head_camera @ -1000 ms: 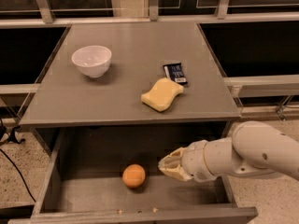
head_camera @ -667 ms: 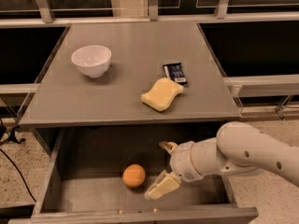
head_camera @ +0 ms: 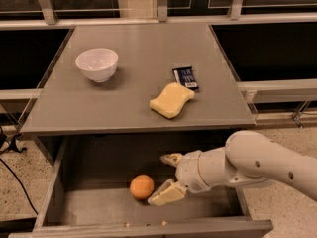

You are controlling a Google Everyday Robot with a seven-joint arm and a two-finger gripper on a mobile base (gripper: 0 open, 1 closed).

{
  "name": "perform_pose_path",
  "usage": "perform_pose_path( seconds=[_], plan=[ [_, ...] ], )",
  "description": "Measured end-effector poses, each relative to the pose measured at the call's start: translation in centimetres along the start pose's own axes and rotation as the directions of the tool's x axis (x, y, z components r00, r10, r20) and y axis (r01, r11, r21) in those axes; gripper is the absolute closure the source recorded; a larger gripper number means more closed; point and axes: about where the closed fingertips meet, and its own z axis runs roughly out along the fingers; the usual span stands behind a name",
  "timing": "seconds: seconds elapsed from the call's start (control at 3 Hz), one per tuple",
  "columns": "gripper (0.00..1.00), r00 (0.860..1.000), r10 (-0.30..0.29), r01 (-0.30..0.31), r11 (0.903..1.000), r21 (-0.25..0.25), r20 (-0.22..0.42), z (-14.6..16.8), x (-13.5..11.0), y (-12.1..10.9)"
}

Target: Pick orange from top drawer and place on counter

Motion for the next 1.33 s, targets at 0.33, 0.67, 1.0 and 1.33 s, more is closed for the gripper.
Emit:
perform_pose_path(
  seconds=[0.33,0.67,1.0,1.33],
  plan=[
    [0.28,1.000,-0.003,0.003,1.0000,-0.005,0.017,0.9,-0.4,0.2],
    [0.30,0.999,-0.012,0.012,0.9998,-0.015,0.034,2.6,-0.6,0.8],
    [0.31,0.999,-0.025,0.025,0.9996,-0.013,0.040,3.7,-0.6,1.2],
    [0.32,0.998,-0.039,0.039,0.9992,-0.009,0.039,4.7,-0.4,1.3]
  ],
)
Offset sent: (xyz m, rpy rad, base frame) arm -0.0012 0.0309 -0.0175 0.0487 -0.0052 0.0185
